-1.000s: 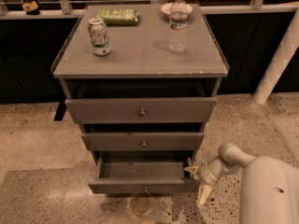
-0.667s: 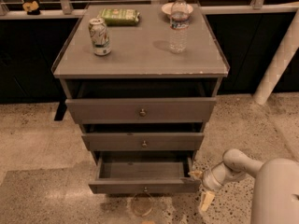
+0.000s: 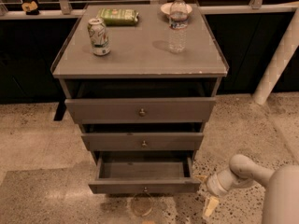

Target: Close bottom drawer

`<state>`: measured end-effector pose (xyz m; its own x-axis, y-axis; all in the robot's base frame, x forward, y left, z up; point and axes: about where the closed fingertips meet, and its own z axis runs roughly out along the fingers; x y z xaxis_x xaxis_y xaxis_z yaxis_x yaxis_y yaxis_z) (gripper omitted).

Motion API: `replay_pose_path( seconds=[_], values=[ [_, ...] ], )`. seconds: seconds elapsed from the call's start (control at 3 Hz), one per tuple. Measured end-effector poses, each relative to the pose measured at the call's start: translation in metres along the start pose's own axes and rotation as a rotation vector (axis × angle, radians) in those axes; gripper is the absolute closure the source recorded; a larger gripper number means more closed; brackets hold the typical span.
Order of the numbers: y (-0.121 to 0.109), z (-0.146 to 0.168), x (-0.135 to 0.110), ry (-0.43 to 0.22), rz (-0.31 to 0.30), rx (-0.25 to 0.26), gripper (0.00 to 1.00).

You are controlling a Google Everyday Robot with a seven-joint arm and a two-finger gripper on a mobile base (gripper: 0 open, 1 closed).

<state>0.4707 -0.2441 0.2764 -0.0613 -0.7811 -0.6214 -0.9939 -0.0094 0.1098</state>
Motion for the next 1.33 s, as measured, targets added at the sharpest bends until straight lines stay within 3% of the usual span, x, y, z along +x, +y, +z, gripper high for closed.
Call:
replay_pose_path(
  seconds=[0.33,0.67,1.0,1.33],
  values=[
    [0.027,-0.002,0.024,-0.051,0.095,0.03,0.0],
    [0.044,0.008,0.043,-0.072,0.169,-0.003,0.0],
    [0.046,0.028,0.059,-0.082,0.218,-0.075,0.0],
    [0.028,0.054,0.069,-0.092,0.251,-0.157,0.0]
  ],
)
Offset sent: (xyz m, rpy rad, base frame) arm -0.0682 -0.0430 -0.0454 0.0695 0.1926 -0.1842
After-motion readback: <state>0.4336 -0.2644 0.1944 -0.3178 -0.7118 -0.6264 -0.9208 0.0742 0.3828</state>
